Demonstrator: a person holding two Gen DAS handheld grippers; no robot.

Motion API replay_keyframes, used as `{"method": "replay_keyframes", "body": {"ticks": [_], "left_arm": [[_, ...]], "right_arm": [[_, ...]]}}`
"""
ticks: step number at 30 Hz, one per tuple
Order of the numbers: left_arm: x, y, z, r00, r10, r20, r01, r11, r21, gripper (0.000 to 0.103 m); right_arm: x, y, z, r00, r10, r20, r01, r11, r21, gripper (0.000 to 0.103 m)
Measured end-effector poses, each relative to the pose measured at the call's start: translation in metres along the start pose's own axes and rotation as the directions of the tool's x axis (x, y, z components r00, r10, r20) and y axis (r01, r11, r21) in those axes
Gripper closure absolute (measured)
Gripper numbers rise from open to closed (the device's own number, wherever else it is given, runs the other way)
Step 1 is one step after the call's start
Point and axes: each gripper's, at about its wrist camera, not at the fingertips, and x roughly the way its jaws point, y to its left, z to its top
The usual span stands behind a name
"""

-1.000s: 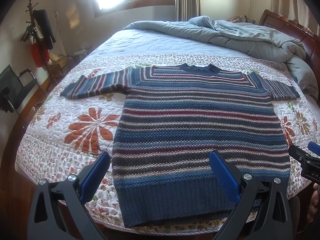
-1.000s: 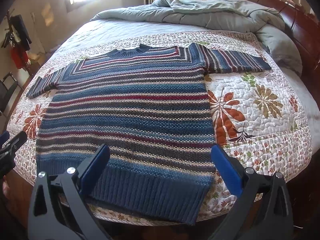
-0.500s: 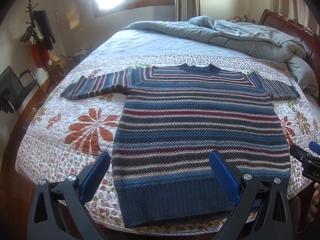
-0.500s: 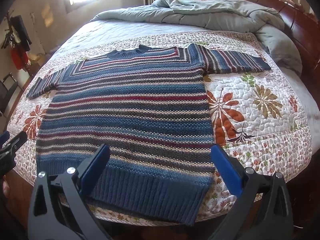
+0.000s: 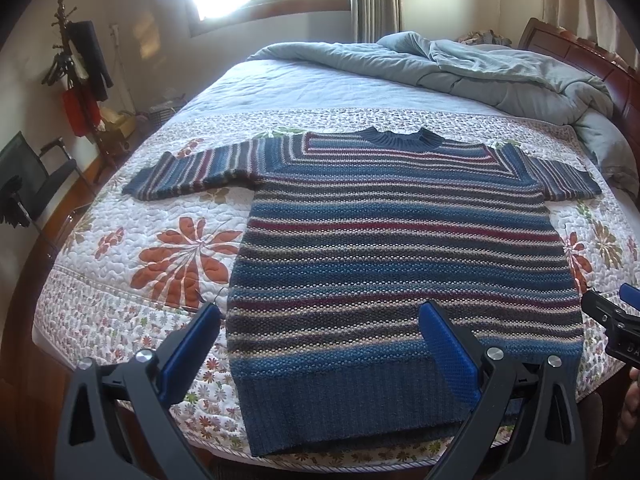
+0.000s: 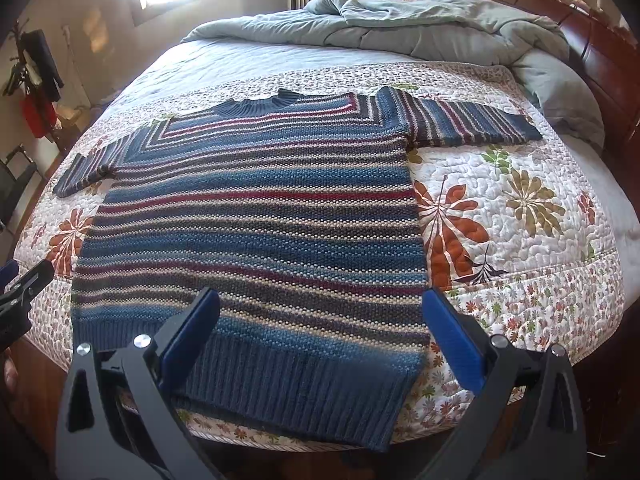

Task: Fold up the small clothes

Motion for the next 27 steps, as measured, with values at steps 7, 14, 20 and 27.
{"method": "replay_keyframes", "body": {"ticks": [7,14,20,27], "left_arm": [[0.0001,-0.0007,-0.0001,1.0,0.002,-0.001,-0.002,1.0,0.002,0.004],[0.0005,-0.0011,-0.0002,1.0,0.002,-0.002,-0.002,1.0,0.002,0.004],[0.0005,-0.0019,-0.0005,1.0,0.003,-0.003,-0.003,1.0,0.004,0.004],[0.0005,-0.0021,-0.0006,1.0,0.003,-0.003,-0.003,1.0,0.004,0.004]], "right_arm": [[0.0008,-0.0005,-0.0009,1.0,0.001,-0.002,-0.001,1.0,0.001,0.003],[0.0012,-0.0018,-0.0011,1.0,0.002,-0.001,-0.002,1.0,0.001,0.003],[0.0011,-0.0017,-0.001,1.0,0.0,-0.002,0.0,1.0,0.0,0.003],[0.0019,-0.0017,-0.0011,1.0,0.0,-0.003,0.0,1.0,-0.001,0.003]]}}
